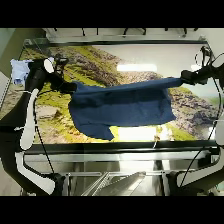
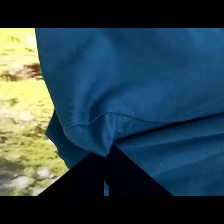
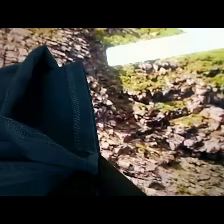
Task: Fold the shirts.
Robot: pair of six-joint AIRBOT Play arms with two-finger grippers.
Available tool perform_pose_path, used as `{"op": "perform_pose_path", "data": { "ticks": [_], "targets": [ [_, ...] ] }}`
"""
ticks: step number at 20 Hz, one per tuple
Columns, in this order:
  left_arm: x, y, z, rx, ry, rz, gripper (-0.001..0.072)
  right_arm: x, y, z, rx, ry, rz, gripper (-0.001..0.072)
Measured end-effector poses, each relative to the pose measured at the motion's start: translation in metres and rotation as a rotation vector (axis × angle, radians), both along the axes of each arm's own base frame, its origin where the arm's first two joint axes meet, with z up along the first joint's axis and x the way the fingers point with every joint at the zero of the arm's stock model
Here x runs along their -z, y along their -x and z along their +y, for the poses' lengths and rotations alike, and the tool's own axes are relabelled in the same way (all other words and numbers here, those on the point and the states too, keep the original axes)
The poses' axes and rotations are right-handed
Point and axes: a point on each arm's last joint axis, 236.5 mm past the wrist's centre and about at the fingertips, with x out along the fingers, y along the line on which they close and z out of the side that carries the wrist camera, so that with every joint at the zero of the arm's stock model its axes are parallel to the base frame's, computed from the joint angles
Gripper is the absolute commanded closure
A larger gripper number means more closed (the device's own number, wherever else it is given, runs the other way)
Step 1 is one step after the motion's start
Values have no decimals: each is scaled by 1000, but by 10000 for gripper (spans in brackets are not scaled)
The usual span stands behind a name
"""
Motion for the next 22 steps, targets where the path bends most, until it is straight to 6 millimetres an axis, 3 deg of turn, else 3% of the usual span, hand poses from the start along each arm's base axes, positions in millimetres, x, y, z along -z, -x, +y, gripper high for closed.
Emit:
{"op": "perform_pose_path", "data": {
  "ticks": [4, 5, 6, 7, 9, 14, 16, 19, 21, 22],
  "targets": [
    [12, 10, -5, 5, -9, 37, 692, 30, 19, 3, 2, -33, 132, 694],
    [13, 11, -4, -10, -8, 41, 692, 37, 24, 5, 1, -43, 165, 641],
    [14, 11, -2, -24, -7, 46, 692, 42, 29, 6, 3, -52, 193, 264],
    [15, 11, 2, -40, -15, 49, 670, 46, 32, 5, 5, -49, 212, 7],
    [14, 12, 7, -64, -15, 58, 25, 49, 38, 6, 9, -63, 242, 17],
    [-22, 4, 8, -95, 12, 33, 9, 22, 42, 9, 19, -91, 205, 17],
    [-39, 10, 5, -88, 26, 42, 9, 12, 51, 11, 16, -117, 210, 17],
    [-57, 39, 19, -107, 25, 74, 10, 11, 76, 9, 21, -179, 229, 17],
    [-56, 75, 29, -142, 49, 122, 130, 18, 96, 13, 38, -250, 238, 17],
    [-53, 95, 32, -169, 73, 144, 127, 20, 104, 14, 53, -286, 229, 18]
  ]
}}
